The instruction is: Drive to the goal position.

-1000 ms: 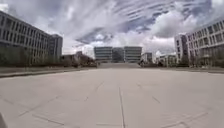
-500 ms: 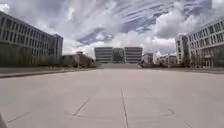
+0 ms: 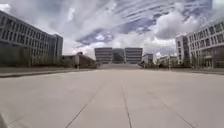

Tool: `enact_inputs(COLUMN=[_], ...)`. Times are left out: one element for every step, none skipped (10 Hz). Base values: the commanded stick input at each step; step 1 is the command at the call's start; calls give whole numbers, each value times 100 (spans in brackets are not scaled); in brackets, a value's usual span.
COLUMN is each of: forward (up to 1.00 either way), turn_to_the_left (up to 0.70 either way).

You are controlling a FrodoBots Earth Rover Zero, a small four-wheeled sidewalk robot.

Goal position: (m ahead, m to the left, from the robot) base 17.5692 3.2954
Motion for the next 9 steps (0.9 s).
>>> enact_inputs(forward=[100, 100, 100, 100, 100, 100, 100, 100, 100], turn_to_the_left=[0, 0, 0, 0, 0, 0, 0, 0, 0])
